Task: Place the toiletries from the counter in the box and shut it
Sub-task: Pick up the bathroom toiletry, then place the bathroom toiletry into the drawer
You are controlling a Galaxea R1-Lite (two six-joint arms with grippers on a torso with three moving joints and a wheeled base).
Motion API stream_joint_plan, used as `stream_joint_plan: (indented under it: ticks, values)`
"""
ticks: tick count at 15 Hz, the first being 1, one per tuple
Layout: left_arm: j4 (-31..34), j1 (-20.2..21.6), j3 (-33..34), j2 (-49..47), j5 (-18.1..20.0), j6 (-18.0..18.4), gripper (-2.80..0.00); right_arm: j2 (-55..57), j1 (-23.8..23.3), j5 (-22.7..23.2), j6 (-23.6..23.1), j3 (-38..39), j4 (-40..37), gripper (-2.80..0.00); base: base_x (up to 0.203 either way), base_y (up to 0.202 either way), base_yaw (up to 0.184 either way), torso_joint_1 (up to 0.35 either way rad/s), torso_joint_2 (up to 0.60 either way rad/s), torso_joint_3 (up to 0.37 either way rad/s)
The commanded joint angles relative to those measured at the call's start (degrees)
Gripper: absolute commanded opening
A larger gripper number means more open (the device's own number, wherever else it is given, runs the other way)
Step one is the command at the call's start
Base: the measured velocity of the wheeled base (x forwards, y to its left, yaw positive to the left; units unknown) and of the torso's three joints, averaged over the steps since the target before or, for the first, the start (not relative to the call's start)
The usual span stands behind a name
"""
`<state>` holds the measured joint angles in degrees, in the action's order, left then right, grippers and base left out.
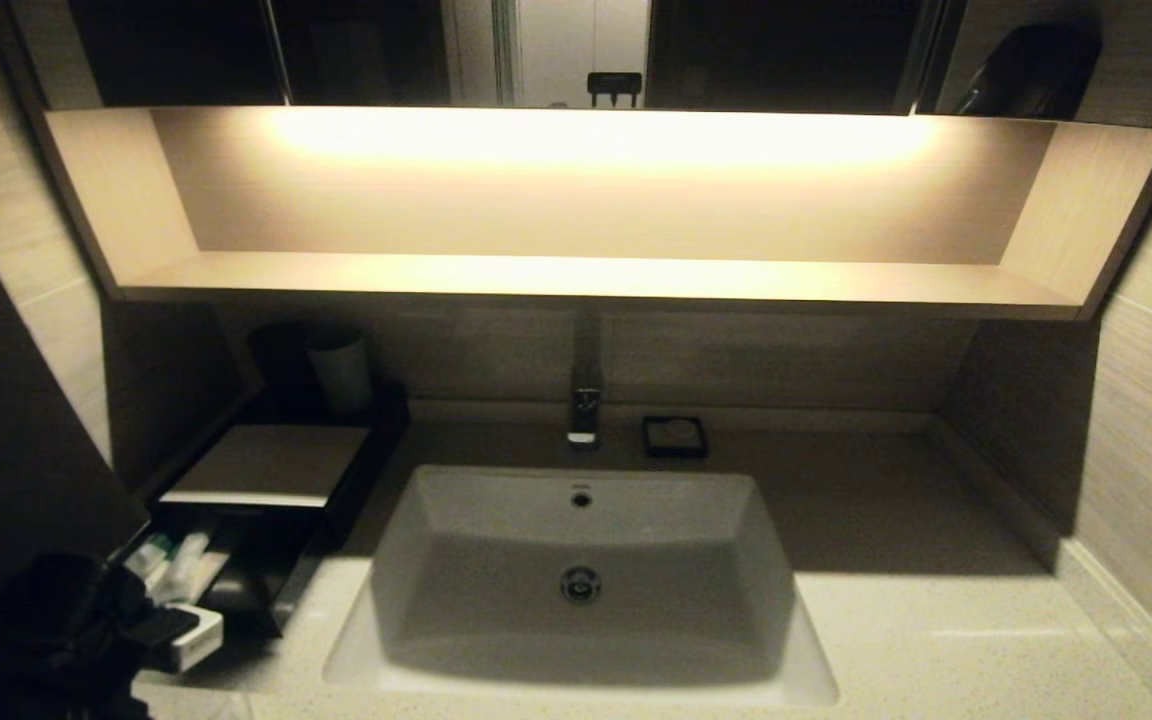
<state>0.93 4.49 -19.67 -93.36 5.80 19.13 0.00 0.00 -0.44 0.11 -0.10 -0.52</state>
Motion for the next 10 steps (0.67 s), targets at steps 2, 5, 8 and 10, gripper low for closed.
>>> stream_joint_plan:
  ticks: [2, 5, 8, 10]
  values:
    - [0.0, 0.6, -2.1, 2.1, 0.0, -2.1, -2.8, 0.0, 0.0, 0.0, 0.0, 0.0, 0.0, -2.8, 0.0, 0.0, 0.0, 0.0, 0.0, 0.0]
    - [0.2, 0.6, -5.1, 2.9, 0.0, -6.3, -2.8, 0.0, 0.0, 0.0, 0.0, 0.0, 0.0, -2.8, 0.0, 0.0, 0.0, 0.0, 0.0, 0.0]
    - [0.6, 0.7, -9.3, 3.2, -0.1, -10.1, -2.8, 0.0, 0.0, 0.0, 0.0, 0.0, 0.0, -2.8, 0.0, 0.0, 0.0, 0.0, 0.0, 0.0]
    - [1.5, 0.8, -12.1, 3.5, -0.2, -12.9, -2.8, 0.0, 0.0, 0.0, 0.0, 0.0, 0.0, -2.8, 0.0, 0.0, 0.0, 0.0, 0.0, 0.0]
